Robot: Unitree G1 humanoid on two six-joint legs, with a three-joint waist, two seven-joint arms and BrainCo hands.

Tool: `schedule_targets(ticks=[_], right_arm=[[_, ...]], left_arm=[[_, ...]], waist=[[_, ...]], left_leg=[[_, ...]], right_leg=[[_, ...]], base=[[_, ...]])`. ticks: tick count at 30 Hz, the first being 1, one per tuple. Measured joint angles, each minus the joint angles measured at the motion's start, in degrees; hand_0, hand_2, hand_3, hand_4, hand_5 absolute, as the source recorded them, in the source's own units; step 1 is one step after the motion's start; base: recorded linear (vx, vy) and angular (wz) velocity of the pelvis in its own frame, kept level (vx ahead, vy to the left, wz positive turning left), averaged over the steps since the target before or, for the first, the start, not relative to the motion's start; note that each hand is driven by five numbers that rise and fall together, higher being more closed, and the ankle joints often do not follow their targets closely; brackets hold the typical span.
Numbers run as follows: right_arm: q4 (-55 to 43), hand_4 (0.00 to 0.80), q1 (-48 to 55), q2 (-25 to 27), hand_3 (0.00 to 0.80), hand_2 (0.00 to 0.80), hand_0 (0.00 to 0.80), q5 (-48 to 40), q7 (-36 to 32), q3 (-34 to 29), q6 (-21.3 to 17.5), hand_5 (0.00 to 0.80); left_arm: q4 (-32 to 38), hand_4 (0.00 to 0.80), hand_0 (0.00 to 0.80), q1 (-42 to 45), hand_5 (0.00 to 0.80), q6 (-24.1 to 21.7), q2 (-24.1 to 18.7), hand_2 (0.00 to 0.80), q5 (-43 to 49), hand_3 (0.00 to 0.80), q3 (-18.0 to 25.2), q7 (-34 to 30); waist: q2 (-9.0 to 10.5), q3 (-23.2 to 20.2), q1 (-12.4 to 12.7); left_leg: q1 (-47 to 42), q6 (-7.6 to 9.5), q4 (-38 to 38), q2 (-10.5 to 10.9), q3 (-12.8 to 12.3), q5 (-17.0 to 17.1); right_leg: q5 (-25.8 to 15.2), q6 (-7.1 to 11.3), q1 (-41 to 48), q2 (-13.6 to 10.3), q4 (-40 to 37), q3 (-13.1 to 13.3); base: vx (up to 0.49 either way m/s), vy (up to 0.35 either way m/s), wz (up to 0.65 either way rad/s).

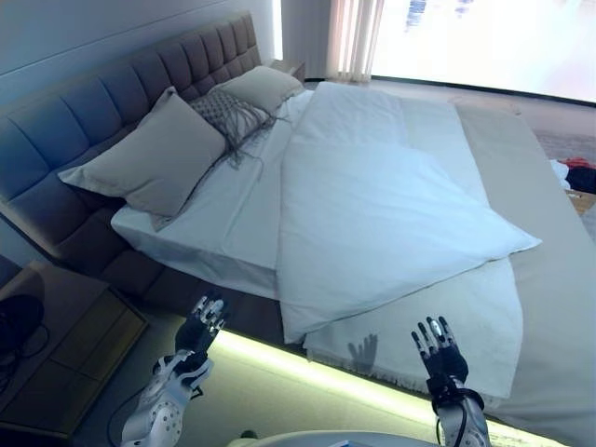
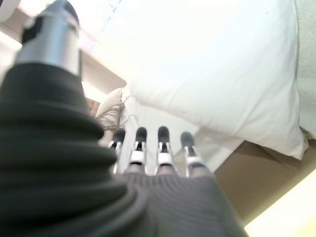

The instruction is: Make the bed neatly

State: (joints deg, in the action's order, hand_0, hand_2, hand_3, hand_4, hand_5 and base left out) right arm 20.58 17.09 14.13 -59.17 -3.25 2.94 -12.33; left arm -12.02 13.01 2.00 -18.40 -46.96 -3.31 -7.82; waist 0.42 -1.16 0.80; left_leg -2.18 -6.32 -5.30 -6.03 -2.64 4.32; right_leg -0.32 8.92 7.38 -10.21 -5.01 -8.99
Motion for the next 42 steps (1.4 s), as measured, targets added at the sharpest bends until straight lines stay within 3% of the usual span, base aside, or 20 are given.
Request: schedule_targets(ticks=[30, 38, 42], right_arm=[[0.0, 0.000, 1.2, 0.5, 0.000, 0.000, 0.000, 0.1, -1.4, -0.1, 1.6, 0.000], [0.0, 0.000, 1.6, 3.5, 0.000, 0.000, 0.000, 0.0, -2.2, -1.0, 3.2, 0.000], [0.0, 0.000, 1.7, 2.9, 0.000, 0.000, 0.000, -0.3, -2.3, -2.0, 2.7, 0.000]], left_arm=[[0.0, 0.000, 0.000, 1.2, 0.000, 0.0, -0.1, 0.000, 0.0, 0.000, 0.1, -0.7], [0.0, 0.000, 0.000, 1.5, 0.000, -0.1, -0.1, 0.000, -1.3, 0.000, -0.1, -4.1], [0.0, 0.000, 0.000, 1.8, 0.000, -0.1, -0.4, 0.000, -1.2, 0.000, -0.1, -5.2]], waist=[[-0.09, 0.1, 0.0], [-0.72, 2.7, 0.0], [-1.36, 4.4, -0.1]], left_leg=[[0.1, -0.03, 0.0, -0.3, -0.1, 0.0], [2.9, -0.46, 3.2, 0.0, 2.7, 0.1], [2.9, 0.25, 2.6, 1.2, 2.8, 0.0]], right_leg=[[0.2, 0.11, -0.1, 0.1, 0.1, 0.4], [1.1, -0.39, -0.7, 0.8, 1.3, -0.3], [3.3, 0.13, -3.0, -0.8, 6.1, -0.1]], base=[[-0.004, -0.009, 0.00], [-0.007, 0.051, 0.15], [0.048, 0.122, 0.06]])
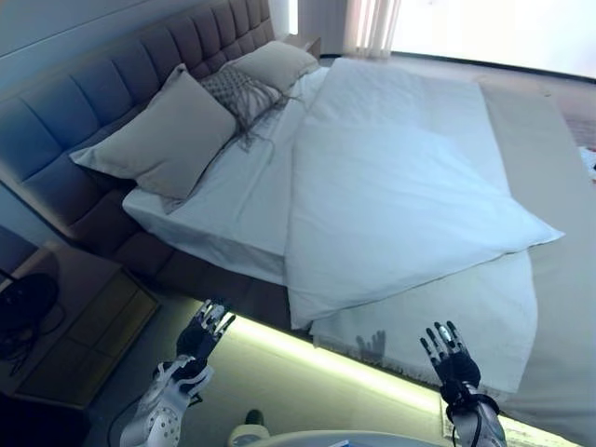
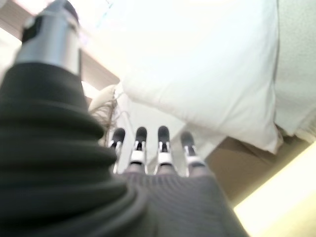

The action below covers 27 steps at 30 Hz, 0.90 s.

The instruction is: Make the bed neatly

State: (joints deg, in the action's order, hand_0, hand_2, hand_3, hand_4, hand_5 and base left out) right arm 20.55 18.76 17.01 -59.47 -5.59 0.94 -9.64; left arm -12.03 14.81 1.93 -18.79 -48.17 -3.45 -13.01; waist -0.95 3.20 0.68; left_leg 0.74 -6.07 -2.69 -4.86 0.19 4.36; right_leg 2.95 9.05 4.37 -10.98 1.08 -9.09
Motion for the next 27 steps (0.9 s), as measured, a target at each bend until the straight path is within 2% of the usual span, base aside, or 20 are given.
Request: schedule_targets(ticks=[5, 7, 9, 10, 11, 12, 13, 14, 15, 16, 17, 18, 20, 22, 23, 24, 25, 26, 27], right_arm=[[-0.3, 0.000, 0.2, -3.2, 0.000, 0.000, 0.000, -0.2, -0.6, 1.1, 0.0, 0.000], [0.1, 0.000, 0.1, -3.6, 0.000, 0.000, 0.000, -0.2, -1.3, 1.7, -0.2, 0.000], [0.8, 0.000, -0.6, -4.0, 0.000, 0.000, 0.000, -0.2, -2.3, 2.0, -0.2, 0.000], [0.8, 0.000, -0.7, -4.0, 0.000, 0.000, 0.000, -0.1, -2.8, 2.0, -0.2, 0.000], [0.9, 0.000, -0.8, -4.0, 0.000, 0.000, 0.000, 0.3, -3.2, 2.0, -0.2, 0.000], [0.8, 0.000, -0.8, -4.1, 0.000, 0.000, 0.000, 0.6, -3.5, 2.0, -0.2, 0.000], [0.8, 0.000, -0.8, -4.2, 0.000, 0.000, 0.000, 1.5, -3.7, 2.0, 0.1, 0.000], [0.7, 0.000, -0.9, -4.4, 0.000, 0.000, 0.000, 2.1, -3.9, 2.1, 0.5, 0.000], [0.6, 0.000, -1.0, -4.1, 0.000, 0.000, 0.000, 2.6, -4.0, 2.1, 1.2, 0.000], [0.7, 0.000, -1.2, -2.2, 0.000, 0.000, 0.000, 2.5, -3.9, 1.8, 2.1, 0.000], [0.5, 0.000, -1.1, 0.1, 0.000, 0.000, 0.000, 2.5, -3.8, 1.9, 2.9, 0.000], [0.4, 0.000, -1.0, 1.9, 0.000, 0.000, 0.000, 2.5, -3.8, 2.1, 3.4, 0.000], [0.3, 0.000, -0.4, 4.9, 0.000, 0.000, 0.000, 2.5, -3.0, 1.9, 3.8, 0.000], [0.0, 0.000, 0.2, 5.0, 0.000, 0.000, 0.000, 1.8, -2.5, 2.0, 4.0, 0.000], [-0.4, 0.000, 0.6, 4.2, 0.000, 0.000, 0.000, 1.3, -2.5, 2.0, 4.0, 0.000], [-0.4, 0.000, 0.8, 3.4, 0.000, 0.000, 0.000, 1.0, -2.6, 2.2, 3.9, 0.000], [-0.4, 0.000, 0.9, 3.1, 0.000, 0.000, 0.000, 0.7, -2.6, 2.1, 3.8, 0.000], [-0.4, 0.000, 0.9, 3.1, 0.000, 0.000, 0.000, 0.3, -2.6, 2.0, 3.7, 0.000], [-0.4, 0.000, 1.1, 3.1, 0.000, 0.000, 0.000, 0.2, -2.6, 1.7, 3.6, 0.000]], left_arm=[[0.0, 0.000, 0.000, -0.3, 0.000, -0.1, -1.7, 0.000, 0.0, 0.000, 0.2, 0.1], [-0.5, 0.000, 0.000, -1.3, 0.000, -0.1, -1.6, 0.000, 0.0, 0.000, 0.2, 0.1], [-3.0, 0.000, 0.000, -3.3, 0.000, -0.2, -1.5, 0.000, 0.0, 0.000, 0.3, 0.1], [-4.3, 0.000, 0.000, -4.3, 0.000, -0.1, -1.5, 0.000, 0.0, 0.000, 0.3, 0.2], [-4.8, 0.000, 0.000, -4.9, 0.000, 0.0, -1.6, 0.000, 0.0, 0.000, 0.3, 0.3], [-4.7, 0.000, 0.000, -5.1, 0.000, 0.0, -1.9, 0.000, -0.1, 0.000, 0.4, 0.5], [-4.5, 0.000, 0.000, -4.9, 0.000, 0.0, -2.7, 0.000, -0.1, 0.000, 0.5, 0.8], [-4.3, 0.000, 0.000, -4.4, 0.000, 0.1, -4.0, 0.000, -0.1, 0.000, 1.0, 1.2], [-4.2, 0.000, 0.000, -3.7, 0.000, 0.2, -4.7, 0.000, -0.1, 0.000, 2.1, 1.7], [-4.6, 0.000, 0.000, -2.8, 0.000, 0.5, -3.1, 0.000, -0.3, 0.000, 2.5, 2.9], [-4.4, 0.000, 0.000, -1.5, 0.000, 0.7, -1.5, 0.000, -1.1, 0.000, 2.4, 3.2], [-4.5, 0.000, 0.000, -1.0, 0.000, 1.0, 0.3, 0.000, -1.9, 0.000, 2.4, 3.6], [-4.5, 0.000, 0.000, -0.3, 0.000, 1.1, 2.6, 0.000, -2.7, 0.000, 2.2, 4.0], [-4.4, 0.000, 0.000, -0.2, 0.000, 0.9, 2.6, 0.000, -2.7, 0.000, 2.1, 4.1], [-4.3, 0.000, 0.000, -0.3, 0.000, 0.7, 2.5, 0.000, -2.7, 0.000, 2.1, 4.0], [-4.2, 0.000, 0.000, -0.3, 0.000, 0.3, 2.4, 0.000, -2.7, 0.000, 1.9, 3.9], [-4.2, 0.000, 0.000, 0.1, 0.000, -0.1, 2.4, 0.000, -2.7, 0.000, 1.5, 3.9], [-4.2, 0.000, 0.000, 0.9, 0.000, -0.1, 2.4, 0.000, -2.7, 0.000, 0.9, 3.8], [-4.2, 0.000, 0.000, 1.7, 0.000, -0.1, 2.4, 0.000, -2.7, 0.000, 0.5, 3.8]], waist=[[1.37, 1.1, 0.1], [1.53, 1.3, 0.1], [0.87, 1.7, 0.2], [0.78, 1.7, 0.1], [0.64, 1.6, 0.1], [0.89, 1.5, 0.2], [1.28, 1.2, 0.3], [2.34, 0.7, 0.5], [3.02, 0.1, 0.7], [0.83, 0.0, 0.3], [-1.61, -0.6, 0.3], [-2.74, -0.8, 0.1], [-3.04, -0.7, 0.2], [-2.13, -0.3, 0.7], [-1.04, 0.3, 1.0], [0.09, 0.9, 1.7], [0.65, 1.3, 1.9], [0.94, 1.6, 1.8], [1.05, 1.7, 1.8]], left_leg=[[0.1, 1.31, 1.5, 2.3, -0.2, -1.0], [0.6, 1.50, 3.1, 2.8, 0.1, -1.8], [1.0, 1.25, 4.5, 2.1, 0.4, -2.4], [1.1, 0.82, 5.1, 1.5, 0.0, -2.7], [2.0, -0.01, 6.3, 0.5, -0.3, -3.3], [2.1, -0.71, 6.8, -0.4, -0.2, -3.7], [2.0, -1.68, 7.2, -1.8, -0.2, -4.1], [2.1, -2.62, 7.2, -3.4, -0.1, -4.2], [2.0, -4.05, 7.1, -5.1, 0.2, -3.8], [1.4, -4.32, 6.7, -8.9, 0.8, -3.8], [0.8, -2.68, 5.8, -12.0, 1.3, -3.1], [0.9, -0.85, 5.8, -13.3, 1.6, -1.8], [1.3, 0.32, 6.7, -12.1, 1.2, 0.0], [3.6, -0.72, 8.4, -12.3, 3.4, 5.4], [4.8, -1.23, 8.8, -12.0, 4.2, 8.8], [5.9, -0.32, 8.5, -11.9, 4.6, 12.4], [6.4, 0.83, 8.4, -11.7, 4.5, 14.6], [7.0, 0.92, 9.0, -11.3, 4.6, 14.7], [7.2, -0.52, 10.7, -10.1, 4.2, 13.2]], right_leg=[[5.0, 1.11, -4.6, -3.9, 11.1, 2.2], [5.9, 0.85, -6.2, -5.1, 14.2, 3.2], [6.9, -0.41, -8.9, -6.4, 19.2, 6.2], [6.8, -0.33, -9.7, -8.0, 20.8, 7.6], [5.9, 0.91, -9.7, -10.0, 20.9, 8.8], [4.6, 1.21, -9.8, -11.2, 19.4, 9.2], [3.9, 1.11, -9.7, -11.3, 17.0, 9.6], [3.4, 1.21, -9.6, -11.1, 14.3, 9.1], [2.4, 5.84, -9.3, -10.3, 12.4, 8.2], [2.6, 4.86, -8.4, -6.5, 12.1, 6.4], [3.1, 3.78, -8.4, -3.4, 12.2, 5.5], [3.5, 2.37, -8.8, -1.9, 12.7, 5.1], [3.7, 1.36, -8.6, -0.8, 13.0, 3.9], [3.9, 0.42, -8.6, -0.1, 12.4, 3.2], [3.5, -0.33, -8.5, 0.0, 11.7, 2.8], [2.9, -1.21, -8.4, 0.0, 10.6, 2.1], [2.6, -1.68, -8.2, 0.1, 10.0, 1.7], [2.3, -2.16, -7.7, -0.1, 9.0, 1.1], [2.2, -2.24, -7.1, -0.6, 8.4, 0.7]], base=[[0.022, -0.097, -0.02], [0.020, -0.379, -0.08], [0.021, -0.514, -0.05], [0.030, -0.599, 0.09], [0.034, -0.485, 0.09], [0.034, -0.460, -0.02], [0.026, -0.414, -0.19], [0.019, -0.402, -0.26], [0.006, -0.403, -0.19], [0.000, -0.403, -0.21], [-0.002, -0.335, -0.15], [-0.007, -0.259, -0.17], [-0.062, -0.242, 0.08], [-0.103, -0.216, 0.18], [-0.060, -0.146, 0.17], [-0.026, -0.102, 0.21], [0.003, -0.067, 0.23], [0.037, -0.016, 0.24], [0.055, 0.014, 0.28]])
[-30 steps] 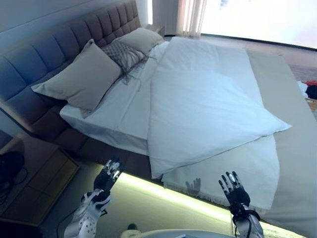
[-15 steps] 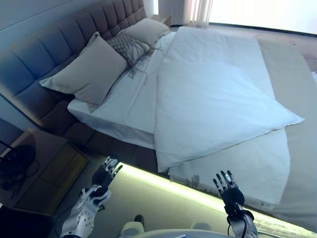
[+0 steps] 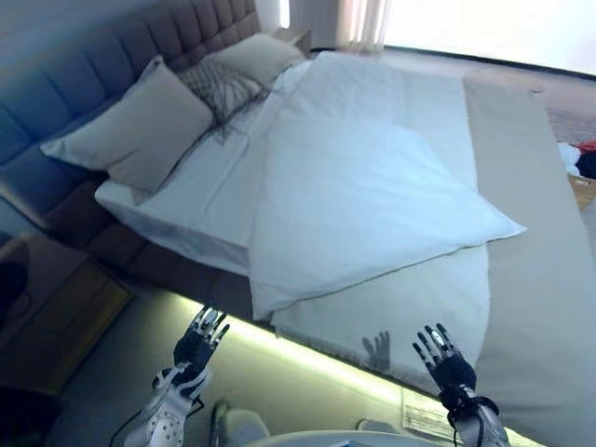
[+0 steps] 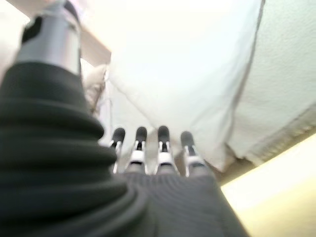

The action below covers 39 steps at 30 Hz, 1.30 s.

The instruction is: Make the bed neatly

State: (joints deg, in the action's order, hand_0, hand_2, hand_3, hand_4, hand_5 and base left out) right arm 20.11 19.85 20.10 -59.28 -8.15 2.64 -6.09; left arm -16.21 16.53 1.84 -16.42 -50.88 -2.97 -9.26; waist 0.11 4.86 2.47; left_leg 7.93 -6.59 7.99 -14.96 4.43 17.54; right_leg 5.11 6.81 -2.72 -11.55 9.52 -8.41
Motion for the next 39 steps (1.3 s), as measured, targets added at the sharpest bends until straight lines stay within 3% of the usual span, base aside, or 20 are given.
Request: schedule_targets(ticks=[1, 2, 4, 5, 7, 9, 14, 17, 18, 19, 20, 21, 22, 23, 24, 26, 28, 29, 32, 39], right_arm=[[0.0, 0.000, 0.3, 0.1, 0.000, 0.000, 0.000, -0.1, 0.0, -0.2, -0.3, 0.000], [0.0, 0.000, 0.7, 0.1, 0.000, 0.000, 0.000, -0.3, 0.0, -0.4, -0.6, 0.000], [-0.1, 0.000, 1.6, 0.0, 0.000, 0.000, 0.000, -0.4, 0.0, -0.7, -1.7, 0.000], [-0.2, 0.000, 1.9, 0.0, 0.000, 0.000, 0.000, -0.4, 0.0, -0.7, -2.1, 0.000], [-0.2, 0.000, 1.6, -2.4, 0.000, 0.000, 0.000, -0.4, 0.4, 0.3, -3.4, 0.000], [-0.2, 0.000, 0.2, -4.4, 0.000, 0.000, 0.000, -0.6, 0.5, 1.7, -3.9, 0.000], [-0.5, 0.000, -2.7, -6.3, 0.000, 0.000, 0.000, -0.4, 0.7, 2.7, -4.1, 0.000], [-1.0, 0.000, -2.6, -6.3, 0.000, 0.000, 0.000, -0.4, 1.0, 2.7, -4.2, 0.000], [-1.0, 0.000, -2.4, -6.3, 0.000, 0.000, 0.000, -0.4, 1.1, 2.5, -4.3, 0.000], [-1.1, 0.000, -2.1, -6.4, 0.000, 0.000, 0.000, -0.4, 1.2, 2.2, -4.7, 0.000], [-1.9, 0.000, -1.2, -6.3, 0.000, 0.000, 0.000, -0.3, 1.3, 1.5, -4.9, 0.000], [-2.1, 0.000, -0.2, -5.4, 0.000, 0.000, 0.000, -0.3, 1.3, 1.0, -5.1, 0.000], [-2.3, 0.000, -0.9, -4.4, 0.000, 0.000, 0.000, -0.3, 1.4, 0.8, -5.0, 0.000], [-2.5, 0.000, -0.9, -4.8, 0.000, 0.000, 0.000, -0.3, 1.3, 1.0, -5.0, 0.000], [-2.5, 0.000, -0.6, -5.1, 0.000, 0.000, 0.000, -0.3, 1.2, 1.1, -5.0, 0.000], [-2.7, 0.000, 0.1, -7.1, 0.000, 0.000, 0.000, 0.1, 0.8, 1.5, -4.8, 0.000], [-2.5, 0.000, -0.2, -8.4, 0.000, 0.000, 0.000, 0.1, 0.3, 1.1, -4.9, 0.000], [-1.5, 0.000, -2.7, -6.8, 0.000, 0.000, 0.000, 0.1, -0.3, 0.9, -4.9, 0.000], [-1.0, 0.000, -3.9, -5.8, 0.000, 0.000, 0.000, 0.2, 0.0, 0.8, -4.5, 0.000], [-1.2, 0.000, -1.0, -5.4, 0.000, 0.000, 0.000, 0.6, -1.8, 1.3, -3.2, 0.000]], left_arm=[[0.0, 0.000, 0.000, 0.5, 0.000, 0.0, 0.0, 0.000, 0.0, 0.000, 0.0, -0.1], [0.1, 0.000, 0.000, 0.8, 0.000, 0.0, 0.0, 0.000, 0.0, 0.000, 0.0, -0.3], [1.7, 0.000, 0.000, 0.8, 0.000, 0.2, 0.1, 0.000, 0.0, 0.000, 0.0, -0.5], [2.6, 0.000, 0.000, 0.5, 0.000, 0.2, 0.1, 0.000, 0.0, 0.000, 0.1, -0.9], [2.7, 0.000, 0.000, -0.6, 0.000, 0.3, -0.5, 0.000, 0.1, 0.000, 0.3, -1.0], [2.7, 0.000, 0.000, -0.7, 0.000, 0.7, -1.5, 0.000, 0.3, 0.000, 0.2, -0.9], [2.5, 0.000, 0.000, -1.6, 0.000, 1.0, -2.9, 0.000, 0.6, 0.000, 0.2, -0.9], [1.5, 0.000, 0.000, -2.9, 0.000, 0.8, -3.6, 0.000, 0.6, 0.000, 0.2, -0.7], [1.2, 0.000, 0.000, -3.4, 0.000, 0.8, -3.6, 0.000, 0.6, 0.000, 0.1, -0.6], [1.2, 0.000, 0.000, -4.2, 0.000, 0.8, -3.6, 0.000, 0.6, 0.000, -0.3, -0.5], [1.1, 0.000, 0.000, -5.1, 0.000, 0.8, -3.1, 0.000, 0.6, 0.000, -0.7, -0.4], [0.9, 0.000, 0.000, -5.7, 0.000, 0.6, -1.9, 0.000, 0.6, 0.000, -0.4, -0.4], [0.3, 0.000, 0.000, -5.5, 0.000, 0.3, -1.5, 0.000, 0.7, 0.000, 0.0, -0.3], [-0.1, 0.000, 0.000, -5.2, 0.000, 0.4, -1.7, 0.000, 0.7, 0.000, 0.3, -0.1], [0.0, 0.000, 0.000, -5.2, 0.000, 0.4, -1.9, 0.000, 0.7, 0.000, 0.5, -0.1], [0.4, 0.000, 0.000, -4.8, 0.000, 0.1, -3.8, 0.000, 0.7, 0.000, 2.2, 0.5], [0.3, 0.000, 0.000, -4.9, 0.000, 0.1, -4.9, 0.000, 0.6, 0.000, 2.0, 0.9], [-1.4, 0.000, 0.000, -5.1, 0.000, 0.2, -3.7, 0.000, 0.6, 0.000, 1.8, 1.4], [-1.6, 0.000, 0.000, -3.4, 0.000, 0.6, -1.9, 0.000, 0.6, 0.000, 2.1, 1.6], [-1.6, 0.000, 0.000, -1.0, 0.000, 0.4, -0.9, 0.000, 0.6, 0.000, 2.7, 1.3]], waist=[[0.07, 0.0, 0.0], [-0.55, -0.4, -0.1], [-2.73, -1.6, 0.0], [-3.81, -2.1, 0.0], [-2.39, -2.1, 0.1], [-0.79, -2.2, 0.1], [-0.09, -1.9, 0.2], [0.41, -2.1, 0.1], [0.55, -2.1, -0.1], [1.17, -1.8, -0.4], [1.17, -1.7, -0.7], [0.18, -1.3, -1.2], [-1.80, -1.0, -0.9], [-2.93, -1.1, -0.4], [-2.97, -1.1, -0.2], [-0.25, -1.3, -0.1], [2.25, -1.7, -0.6], [1.45, -0.7, -1.7], [0.85, -0.5, -2.5], [0.53, -0.4, -3.1]], left_leg=[[0.1, -1.54, 1.5, 1.4, -0.9, -2.7], [0.0, -1.82, 1.7, 2.5, -2.3, -5.5], [-0.7, -0.55, -1.4, 5.2, -4.1, -11.9], [-1.4, -1.69, -4.1, 6.0, -5.0, -14.4], [-2.8, -1.03, -6.7, 9.2, -4.6, -13.1], [-3.4, -0.06, -7.3, 11.2, -4.9, -13.2], [-6.7, 0.88, -7.2, 12.6, -6.2, -14.8], [-6.0, 1.02, -5.4, 13.1, -5.9, -16.1], [-5.5, 1.45, -3.9, 13.2, -5.7, -16.6], [-3.8, 3.30, -0.1, 14.3, -5.8, -18.3], [-1.7, 7.73, 5.7, 16.8, -6.3, -21.5], [-0.6, 7.47, 9.5, 17.7, -5.5, -24.1], [0.7, 5.35, 11.6, 16.1, -4.9, -25.9], [0.1, 5.41, 11.3, 14.9, -5.3, -25.9], [-0.1, 5.46, 10.8, 14.7, -5.5, -25.8], [-1.5, 5.43, 5.0, 14.7, -6.3, -25.7], [-2.3, 5.18, 2.4, 15.9, -6.6, -25.1], [-1.8, 4.78, 10.4, 15.7, -6.0, -27.6], [-5.7, 4.52, 4.6, 16.1, -5.9, -25.5], [-8.1, 2.25, -1.5, 12.5, -2.8, -22.7]], right_leg=[[-0.1, 0.26, 0.8, -0.6, -0.5, -0.4], [-0.3, 0.58, 1.3, -0.8, -1.1, -0.8], [-0.8, 2.01, 1.7, -1.1, -2.4, -1.9], [-1.1, 2.86, 1.8, -0.9, -2.7, -2.3], [-1.4, 4.20, 2.7, -3.7, -3.6, -1.9], [-1.5, 4.75, 2.8, -5.3, -3.3, -0.8], [-1.7, 5.17, 2.0, -7.0, 1.0, -0.2], [-0.4, 3.52, 1.3, -7.2, 1.4, -0.2], [-0.1, 3.24, 0.8, -7.3, 1.8, -0.2], [0.3, 3.13, 0.1, -8.2, 2.7, -0.1], [0.3, 3.28, 0.1, -9.7, 4.6, 0.0], [-1.0, 4.36, -2.3, -9.7, 9.3, 0.4], [-2.0, 3.43, -5.1, -9.0, 14.5, 0.8], [-3.8, 0.95, -6.6, -8.2, 16.6, 0.6], [-3.9, 0.47, -7.0, -7.9, 17.1, 0.4], [-3.1, -0.38, -9.1, -6.8, 16.7, -0.2], [-2.2, 0.53, -9.0, -6.7, 10.2, -0.1], [-3.9, 2.70, -7.7, -6.7, 6.1, -0.7], [-4.6, 2.55, -7.3, -7.0, 6.0, -0.1], [-3.0, 1.02, -3.4, -2.5, 3.7, -0.3]], base=[[0.102, 0.050, 0.32], [0.126, 0.084, 0.38], [0.136, 0.116, 0.44], [0.133, 0.129, 0.41], [0.155, 0.158, 0.27], [0.157, 0.145, 0.05], [0.168, 0.126, -0.29], [0.105, 0.156, -0.26], [0.064, 0.226, -0.03], [0.077, 0.229, 0.10], [0.104, 0.150, 0.01], [0.133, 0.054, -0.24], [0.174, -0.068, -0.46], [0.159, -0.120, -0.43], [0.274, -0.265, -0.28], [0.377, -0.351, -0.13], [0.330, -0.269, -0.05], [0.304, -0.233, -0.14], [0.366, -0.293, -0.10], [0.338, -0.380, 0.19]])
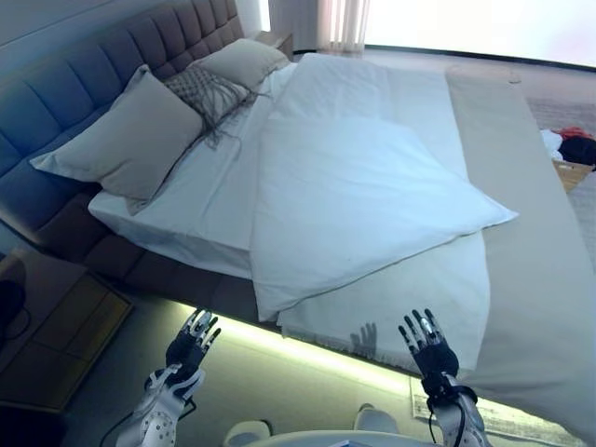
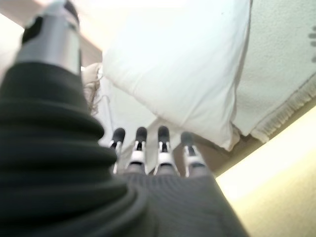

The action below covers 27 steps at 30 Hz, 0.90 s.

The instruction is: Make the bed neatly

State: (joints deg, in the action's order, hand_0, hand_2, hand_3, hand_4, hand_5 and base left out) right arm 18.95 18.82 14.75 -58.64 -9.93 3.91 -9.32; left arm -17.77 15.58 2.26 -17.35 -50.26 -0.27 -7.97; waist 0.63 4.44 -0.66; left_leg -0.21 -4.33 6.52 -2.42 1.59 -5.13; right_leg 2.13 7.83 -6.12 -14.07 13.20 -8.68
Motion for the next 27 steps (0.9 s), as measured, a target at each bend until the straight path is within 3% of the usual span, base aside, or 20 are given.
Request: schedule_targets(ticks=[6, 8, 11, 13, 14, 17, 18, 20, 23, 25, 27], right_arm=[[-0.4, 0.000, 0.8, 1.6, 0.000, 0.000, 0.000, -0.1, 0.0, 0.6, 2.4, 0.000], [0.4, 0.000, 0.4, 2.0, 0.000, 0.000, 0.000, 0.0, 0.1, 0.5, 2.4, 0.000], [1.0, 0.000, -1.1, 2.0, 0.000, 0.000, 0.000, 0.0, 0.0, 0.5, 2.4, 0.000], [1.0, 0.000, -1.2, 2.3, 0.000, 0.000, 0.000, -0.3, 0.0, 0.3, 2.3, 0.000], [1.1, 0.000, -0.5, 2.3, 0.000, 0.000, 0.000, -0.6, 0.0, -0.2, 2.3, 0.000], [1.0, 0.000, 1.6, 2.6, 0.000, 0.000, 0.000, -1.1, 0.0, 0.1, 2.0, 0.000], [1.0, 0.000, 2.5, 2.8, 0.000, 0.000, 0.000, -1.3, 0.1, 0.2, 1.7, 0.000], [0.7, 0.000, 2.7, 2.8, 0.000, 0.000, 0.000, -1.7, 0.1, 0.5, 1.5, 0.000], [0.7, 0.000, 1.8, 2.9, 0.000, 0.000, 0.000, -2.8, 0.1, 1.7, 0.2, 0.000], [1.8, 0.000, -0.1, 2.1, 0.000, 0.000, 0.000, -2.9, 0.4, 2.6, -0.8, 0.000], [1.9, 0.000, -1.8, 1.9, 0.000, 0.000, 0.000, -2.8, 0.3, 3.5, -1.8, 0.000]], left_arm=[[0.1, 0.000, 0.000, 2.9, 0.000, -0.2, -0.2, 0.000, -0.1, 0.000, 2.2, -1.9], [0.4, 0.000, 0.000, 2.8, 0.000, -0.3, -0.3, 0.000, -0.5, 0.000, 1.5, -2.6], [-0.2, 0.000, 0.000, 2.6, 0.000, -0.3, -0.4, 0.000, -0.5, 0.000, 1.1, -2.7], [-0.2, 0.000, 0.000, 2.5, 0.000, -0.3, -0.4, 0.000, -0.5, 0.000, -0.4, -2.9], [-0.2, 0.000, 0.000, 2.1, 0.000, -0.3, -0.3, 0.000, -0.5, 0.000, -1.7, -3.0], [-0.1, 0.000, 0.000, 1.9, 0.000, -0.3, 0.1, 0.000, -0.5, 0.000, -3.6, -3.0], [-0.1, 0.000, 0.000, 1.3, 0.000, -0.4, 0.2, 0.000, -0.5, 0.000, -3.5, -3.0], [-0.2, 0.000, 0.000, 0.0, 0.000, -0.4, 0.1, 0.000, -0.5, 0.000, -3.5, -3.0], [-1.4, 0.000, 0.000, -1.6, 0.000, -0.5, 0.4, 0.000, -0.3, 0.000, -3.5, -3.3], [-3.7, 0.000, 0.000, -4.4, 0.000, -0.4, 0.9, 0.000, 0.1, 0.000, -3.4, -3.5], [-4.3, 0.000, 0.000, -4.3, 0.000, -0.3, 0.9, 0.000, 0.1, 0.000, -3.2, -3.7]], waist=[[0.09, 0.2, 0.0], [0.22, 0.1, 0.0], [0.99, 0.5, 0.1], [0.30, 0.6, 0.0], [-0.35, 0.6, -0.1], [-1.24, 0.1, 0.0], [-2.37, -0.4, -0.1], [-3.21, -0.2, 0.1], [-4.14, 0.2, 1.2], [-2.87, 2.3, 3.7], [-2.85, 3.1, 5.6]], left_leg=[[-0.3, -1.76, 0.2, -2.8, 1.7, 1.1], [-0.4, 0.71, -0.9, -4.3, 1.1, 2.0], [0.0, 6.74, -1.1, -5.8, -2.5, 4.5], [0.0, 8.49, -1.9, -7.1, -4.4, 4.5], [-0.1, 8.20, -1.5, -7.5, -4.7, 3.7], [0.1, 4.74, 1.6, -4.8, -3.2, 1.5], [-0.2, 1.81, -1.2, -5.2, -1.8, 0.8], [0.2, -0.81, -2.7, -4.7, -0.8, 2.5], [1.5, -3.18, 0.1, -4.6, -0.2, 2.5], [8.3, -3.28, 11.8, -2.4, 2.2, 1.2], [9.4, -2.83, 5.2, -1.5, 4.4, 2.0]], right_leg=[[3.5, -1.18, 2.5, 3.4, 1.0, 0.5], [5.1, -2.75, 2.5, 4.8, 1.3, -0.1], [6.3, -4.63, 2.1, 6.2, 2.1, -0.3], [6.4, -5.81, 1.8, 7.6, 2.3, -0.9], [6.7, -6.38, 1.7, 7.9, 2.7, -1.3], [6.9, -6.22, 1.7, 7.3, 3.1, -1.4], [6.8, -6.16, 0.7, 7.8, 3.5, -1.4], [6.3, -5.37, -0.4, 7.7, 3.7, -1.3], [6.0, -5.41, -0.7, 7.2, 2.4, -1.0], [4.1, -6.62, 2.1, 6.4, -2.6, 2.2], [3.0, -7.02, 3.8, 4.4, -5.5, 3.1]], base=[[0.214, -0.298, 0.38], [0.125, -0.261, 0.48], [0.126, -0.178, 0.21], [0.131, -0.055, 0.07], [0.122, 0.023, 0.05], [0.114, 0.071, 0.03], [0.126, 0.083, 0.06], [0.217, 0.090, 0.02], [0.398, 0.088, -0.02], [0.438, 0.116, -0.15], [0.541, 0.174, -0.24]])
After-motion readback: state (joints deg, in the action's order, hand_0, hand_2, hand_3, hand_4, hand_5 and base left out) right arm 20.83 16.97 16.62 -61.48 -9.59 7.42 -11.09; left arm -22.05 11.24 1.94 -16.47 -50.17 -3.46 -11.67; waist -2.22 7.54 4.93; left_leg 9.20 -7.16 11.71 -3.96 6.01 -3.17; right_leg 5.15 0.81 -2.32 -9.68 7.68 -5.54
